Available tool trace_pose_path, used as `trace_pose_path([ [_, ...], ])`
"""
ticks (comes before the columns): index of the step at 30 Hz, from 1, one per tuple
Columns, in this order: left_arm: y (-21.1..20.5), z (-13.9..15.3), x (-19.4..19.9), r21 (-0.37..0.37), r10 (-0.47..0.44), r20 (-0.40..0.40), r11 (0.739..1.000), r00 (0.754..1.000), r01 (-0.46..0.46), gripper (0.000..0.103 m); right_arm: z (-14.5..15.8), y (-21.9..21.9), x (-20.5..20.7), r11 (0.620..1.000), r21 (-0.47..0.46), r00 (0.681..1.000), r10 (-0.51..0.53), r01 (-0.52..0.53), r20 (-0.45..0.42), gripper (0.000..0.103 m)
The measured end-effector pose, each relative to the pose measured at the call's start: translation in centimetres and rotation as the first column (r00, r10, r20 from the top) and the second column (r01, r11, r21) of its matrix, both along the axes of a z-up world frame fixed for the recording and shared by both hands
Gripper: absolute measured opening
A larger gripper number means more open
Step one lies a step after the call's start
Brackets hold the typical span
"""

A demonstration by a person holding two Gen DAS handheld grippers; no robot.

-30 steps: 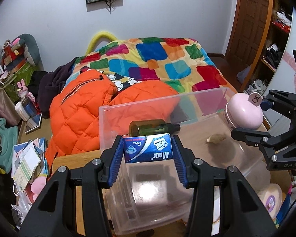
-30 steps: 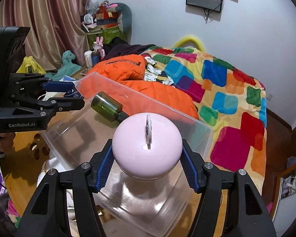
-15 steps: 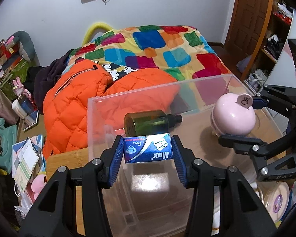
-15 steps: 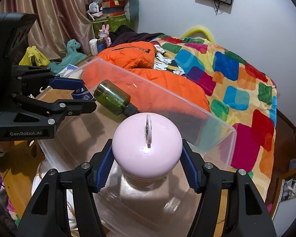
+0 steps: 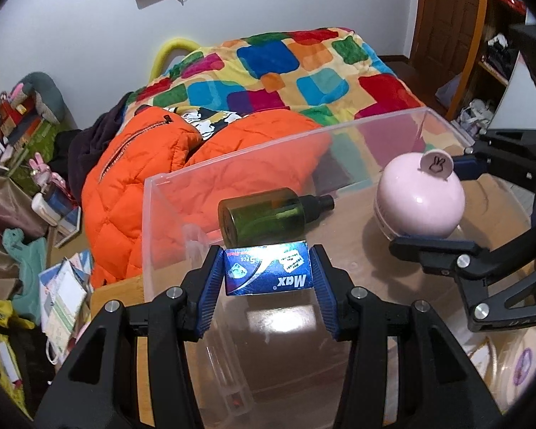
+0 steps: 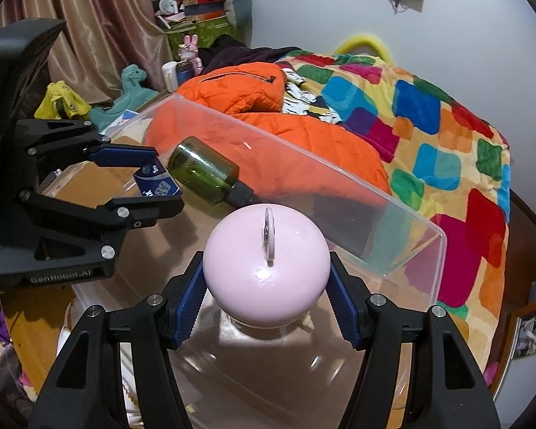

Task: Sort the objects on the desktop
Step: 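Lower both into the clear box and open both grippers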

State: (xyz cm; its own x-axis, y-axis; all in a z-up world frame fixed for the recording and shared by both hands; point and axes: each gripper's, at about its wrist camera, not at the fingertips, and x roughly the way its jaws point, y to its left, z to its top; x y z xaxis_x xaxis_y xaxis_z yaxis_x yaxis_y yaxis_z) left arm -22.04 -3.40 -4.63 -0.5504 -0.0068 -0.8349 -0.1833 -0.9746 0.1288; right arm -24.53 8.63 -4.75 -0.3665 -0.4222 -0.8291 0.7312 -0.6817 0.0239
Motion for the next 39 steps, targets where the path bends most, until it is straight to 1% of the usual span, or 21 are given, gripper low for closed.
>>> trace_pose_path([
  [3, 0.4, -0.3, 0.0, -0.018, -0.009, 0.000, 1.000, 1.000, 0.009, 0.048, -0.3, 0.0, -0.3, 1.000, -0.006, 1.000, -0.012, 0.012, 0.021, 0.060],
  [6, 0.4, -0.4, -0.1, -0.021, -0.009, 0.000, 1.000, 1.000, 0.009, 0.048, -0.2, -0.2, -0.3, 1.000, 0.019, 1.000, -0.017, 0.017, 0.000, 0.060],
  [14, 0.4, -0.5, -0.3, -0.035, -0.006, 0.015, 0.999, 1.000, 0.007, 0.049, -0.8, -0.4, -1.0, 0.999, 0.046, 0.998, -0.026, 0.023, 0.062, 0.060],
  [17, 0.4, -0.5, -0.3, -0.036, -0.008, 0.020, 0.999, 1.000, 0.009, 0.049, -0.9, -0.4, -1.1, 0.998, 0.054, 0.997, -0.030, 0.026, 0.068, 0.060],
  [20, 0.5, -0.6, -0.4, -0.040, -0.012, 0.030, 0.999, 0.999, 0.013, 0.055, -1.1, -0.5, -1.2, 0.997, 0.067, 0.997, -0.033, 0.028, 0.074, 0.060],
  [22, 0.5, -0.5, -0.4, -0.037, -0.009, 0.033, 0.999, 0.999, 0.011, 0.061, -1.2, -0.5, -1.3, 0.997, 0.071, 0.996, -0.035, 0.030, 0.076, 0.060],
  [23, 0.5, -0.5, -0.3, -0.030, -0.009, 0.034, 0.999, 0.999, 0.010, 0.066, -1.2, -0.5, -1.3, 0.997, 0.074, 0.996, -0.036, 0.031, 0.077, 0.060],
  [27, 0.6, -0.3, -0.1, -0.033, -0.010, 0.014, 0.999, 1.000, 0.010, 0.068, -1.1, -0.5, -1.1, 0.996, 0.075, 0.997, -0.044, 0.039, 0.066, 0.060],
  [31, 0.7, -0.2, 0.1, -0.048, -0.002, -0.006, 0.999, 1.000, 0.002, 0.071, -1.0, -0.3, -1.0, 0.998, 0.050, 0.997, -0.039, 0.036, 0.063, 0.060],
  [34, 0.6, -0.1, 0.1, -0.049, -0.002, -0.012, 0.999, 1.000, 0.001, 0.073, -0.9, -0.1, -1.0, 0.999, 0.027, 0.997, -0.033, 0.031, 0.069, 0.061],
  [39, 0.4, 0.0, 0.1, -0.045, -0.004, -0.017, 0.999, 1.000, 0.003, 0.075, -0.9, -0.2, -1.1, 0.999, 0.021, 0.996, -0.030, 0.028, 0.088, 0.064],
])
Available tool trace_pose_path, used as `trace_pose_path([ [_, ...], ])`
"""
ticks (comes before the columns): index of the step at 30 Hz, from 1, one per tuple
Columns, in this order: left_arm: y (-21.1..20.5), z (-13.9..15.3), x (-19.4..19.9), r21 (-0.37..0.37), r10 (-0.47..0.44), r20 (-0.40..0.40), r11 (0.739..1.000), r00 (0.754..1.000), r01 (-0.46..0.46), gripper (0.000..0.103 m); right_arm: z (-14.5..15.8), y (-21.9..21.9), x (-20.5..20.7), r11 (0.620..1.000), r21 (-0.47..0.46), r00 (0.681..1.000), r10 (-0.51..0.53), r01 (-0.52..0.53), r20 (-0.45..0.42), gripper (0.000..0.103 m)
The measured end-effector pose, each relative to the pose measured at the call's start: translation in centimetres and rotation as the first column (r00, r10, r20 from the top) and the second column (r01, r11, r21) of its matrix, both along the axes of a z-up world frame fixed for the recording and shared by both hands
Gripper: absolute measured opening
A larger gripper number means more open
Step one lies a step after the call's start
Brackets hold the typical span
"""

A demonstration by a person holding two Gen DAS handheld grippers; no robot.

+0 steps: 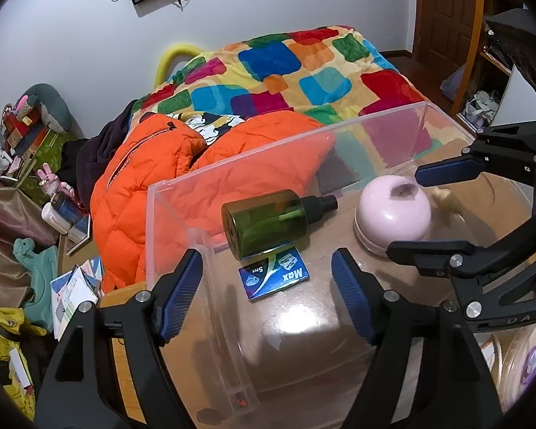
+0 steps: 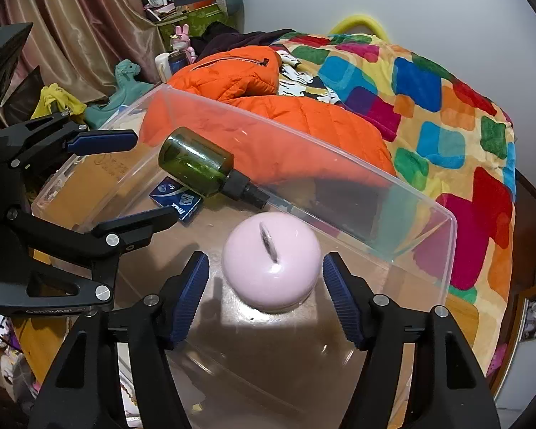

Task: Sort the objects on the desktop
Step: 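Lower both into the clear box and open both grippers, then withdraw both grippers from the box back over the table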

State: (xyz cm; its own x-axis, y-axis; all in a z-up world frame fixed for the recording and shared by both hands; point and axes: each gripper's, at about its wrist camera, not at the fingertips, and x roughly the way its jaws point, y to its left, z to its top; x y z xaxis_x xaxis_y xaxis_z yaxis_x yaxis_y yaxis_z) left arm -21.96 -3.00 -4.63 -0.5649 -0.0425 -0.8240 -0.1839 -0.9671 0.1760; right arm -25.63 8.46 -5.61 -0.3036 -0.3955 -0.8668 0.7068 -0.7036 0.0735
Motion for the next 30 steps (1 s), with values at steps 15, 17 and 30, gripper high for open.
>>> trace_pose_path([
  [15, -0.2, 1.3, 1.2, -0.006, 0.003, -0.037, 1.000, 0.999, -0.003, 0.088, 2.5, 0.2, 3.0, 0.999, 0.050, 0.991, 0.007, 0.000, -0.136, 0.073],
  [17, -0.1, 1.8, 1.5, -0.014, 0.006, -0.044, 1.000, 0.999, -0.006, 0.089, 3.4, 0.7, 3.2, 1.000, 0.018, 0.991, -0.017, 0.019, -0.130, 0.074],
  [30, -0.1, 4.6, 4.4, -0.008, 0.041, -0.091, 0.999, 0.995, -0.042, 0.094, 7.0, 2.7, 7.1, 0.999, -0.006, 0.973, -0.043, 0.042, -0.225, 0.083],
])
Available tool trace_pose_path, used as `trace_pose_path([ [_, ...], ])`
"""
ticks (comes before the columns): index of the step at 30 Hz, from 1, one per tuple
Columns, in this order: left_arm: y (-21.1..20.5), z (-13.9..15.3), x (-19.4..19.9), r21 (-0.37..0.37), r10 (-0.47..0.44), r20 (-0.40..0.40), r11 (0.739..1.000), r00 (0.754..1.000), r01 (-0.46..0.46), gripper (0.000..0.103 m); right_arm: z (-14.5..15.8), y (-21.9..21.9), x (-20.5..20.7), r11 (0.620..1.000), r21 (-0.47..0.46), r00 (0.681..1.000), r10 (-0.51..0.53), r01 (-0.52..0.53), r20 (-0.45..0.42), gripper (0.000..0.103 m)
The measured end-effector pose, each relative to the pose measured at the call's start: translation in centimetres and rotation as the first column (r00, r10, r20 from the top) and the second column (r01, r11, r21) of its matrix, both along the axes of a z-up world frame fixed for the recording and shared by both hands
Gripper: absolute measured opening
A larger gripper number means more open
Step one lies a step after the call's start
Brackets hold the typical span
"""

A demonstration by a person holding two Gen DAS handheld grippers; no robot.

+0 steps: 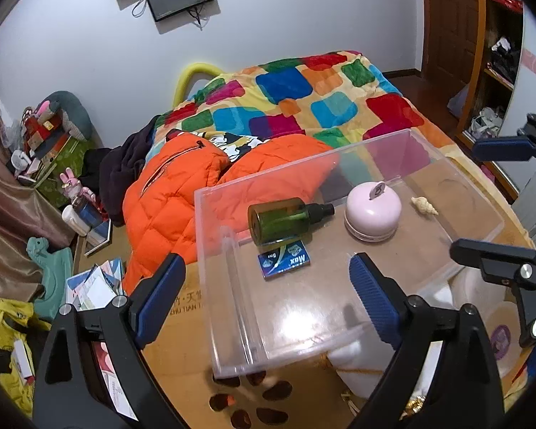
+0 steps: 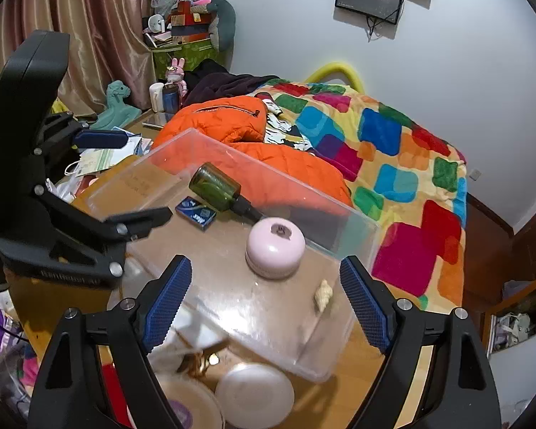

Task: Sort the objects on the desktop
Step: 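Withdraw both grippers from the box back over the table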

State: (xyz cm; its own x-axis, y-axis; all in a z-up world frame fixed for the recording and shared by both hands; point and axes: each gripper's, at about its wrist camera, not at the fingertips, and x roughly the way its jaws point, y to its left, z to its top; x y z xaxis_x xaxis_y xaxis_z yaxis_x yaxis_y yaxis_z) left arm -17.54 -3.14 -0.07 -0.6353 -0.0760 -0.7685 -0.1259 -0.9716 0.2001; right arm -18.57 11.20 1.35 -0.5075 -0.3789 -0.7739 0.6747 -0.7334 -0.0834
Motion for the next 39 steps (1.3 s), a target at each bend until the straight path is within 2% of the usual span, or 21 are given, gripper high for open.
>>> trace_pose_path([
  [5, -0.1, 0.5, 1.5, -0.003, 0.020, -0.017, 1.000, 1.000, -0.020, 0.094, 0.5, 1.4, 1.6, 0.999, -0.045, 1.000, -0.023, 0.022, -0.007, 0.083],
  [10, -0.7, 1.3, 3.3, 0.051, 0.037, -0.046, 0.998, 0.998, -0.034, 0.095, 1.1, 2.5, 3.5, 0.997, -0.049, 0.995, -0.059, 0.055, -0.082, 0.083],
  [15, -0.9, 1.5, 5.0, 0.041, 0.067, -0.088, 0.997, 0.994, -0.064, 0.096, 1.2, 3.8, 4.8, 0.992, -0.107, 0.993, -0.081, 0.072, -0.085, 0.093],
  [19, -1.2, 1.3, 6.1, 0.070, 0.081, -0.095, 0.995, 0.992, -0.075, 0.096, 0.6, 4.4, 5.5, 0.992, -0.095, 0.990, -0.098, 0.089, -0.103, 0.093],
  [29, -1.5, -0.1, 8.8, 0.143, 0.117, -0.080, 0.984, 0.990, -0.105, 0.097, 0.0, 6.4, 8.2, 0.984, -0.126, 0.979, -0.142, 0.124, -0.147, 0.093],
  [39, -0.6, -2.3, 11.0, 0.186, 0.132, -0.046, 0.975, 0.990, -0.121, 0.097, -3.1, 8.9, 10.9, 0.981, -0.113, 0.976, -0.174, 0.159, -0.134, 0.093],
])
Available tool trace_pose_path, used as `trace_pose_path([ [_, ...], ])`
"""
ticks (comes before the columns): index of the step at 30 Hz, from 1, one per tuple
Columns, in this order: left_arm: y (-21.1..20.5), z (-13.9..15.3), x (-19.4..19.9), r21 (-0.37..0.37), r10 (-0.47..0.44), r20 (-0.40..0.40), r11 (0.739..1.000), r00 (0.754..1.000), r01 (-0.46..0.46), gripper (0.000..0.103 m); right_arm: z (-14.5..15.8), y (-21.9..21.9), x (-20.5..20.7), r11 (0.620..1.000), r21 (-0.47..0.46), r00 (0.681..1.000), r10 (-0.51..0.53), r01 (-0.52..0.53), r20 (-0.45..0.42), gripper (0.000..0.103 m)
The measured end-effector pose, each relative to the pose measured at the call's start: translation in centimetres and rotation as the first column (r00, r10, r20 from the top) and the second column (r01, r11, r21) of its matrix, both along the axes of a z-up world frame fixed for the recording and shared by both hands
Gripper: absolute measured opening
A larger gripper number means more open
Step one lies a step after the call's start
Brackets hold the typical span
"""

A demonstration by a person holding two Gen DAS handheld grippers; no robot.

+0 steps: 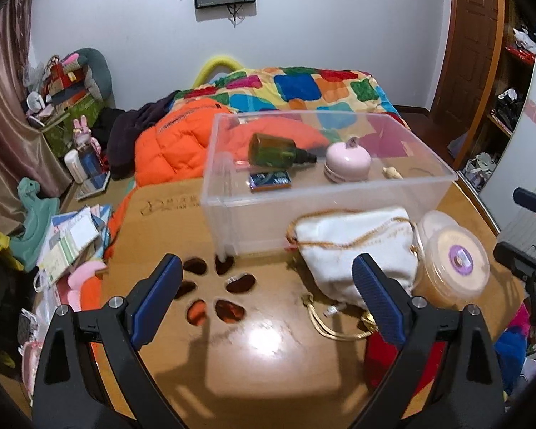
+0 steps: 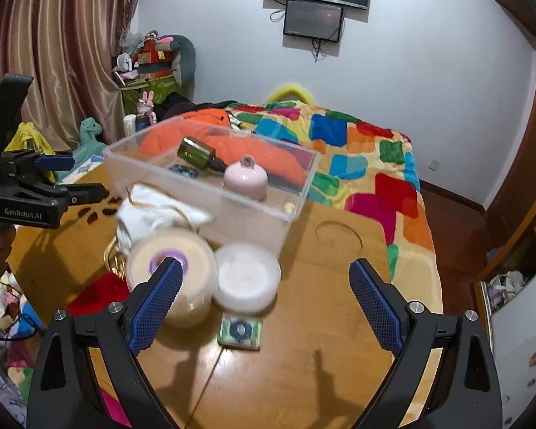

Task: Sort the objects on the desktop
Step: 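Withdraw both grippers from the box back over the table, then grasp the cream plastic tub with the right gripper while the left grasps the white drawstring pouch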

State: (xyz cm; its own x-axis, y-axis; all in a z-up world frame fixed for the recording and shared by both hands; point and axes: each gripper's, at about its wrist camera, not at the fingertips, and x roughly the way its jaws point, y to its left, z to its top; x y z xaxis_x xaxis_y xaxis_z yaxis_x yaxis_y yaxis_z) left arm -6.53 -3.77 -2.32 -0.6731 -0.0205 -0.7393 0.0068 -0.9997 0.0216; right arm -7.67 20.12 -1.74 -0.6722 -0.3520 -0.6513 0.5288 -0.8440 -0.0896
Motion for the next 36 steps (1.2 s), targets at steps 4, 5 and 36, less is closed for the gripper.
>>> trace_pose_path([
  [4, 0.9, -1.3, 0.6, 0.021, -0.001, 0.014, 1.000, 1.000, 0.000, 0.097, -1.0, 0.3, 0.7, 1.000, 0.001, 1.000, -0.010, 0.010, 0.004, 0.093],
  [5, 1.2, -1.5, 0.6, 0.026, -0.004, 0.020, 1.000, 1.000, 0.004, 0.097, -1.1, 0.6, 0.9, 1.000, -0.018, 1.000, -0.016, 0.017, 0.004, 0.093],
  [36, 1.5, -3.6, 1.5, 0.065, 0.029, 0.033, 0.997, 0.999, -0.031, 0.097, -4.6, -5.3, 1.1, 0.985, -0.047, 0.985, 0.168, -0.166, 0.035, 0.073],
])
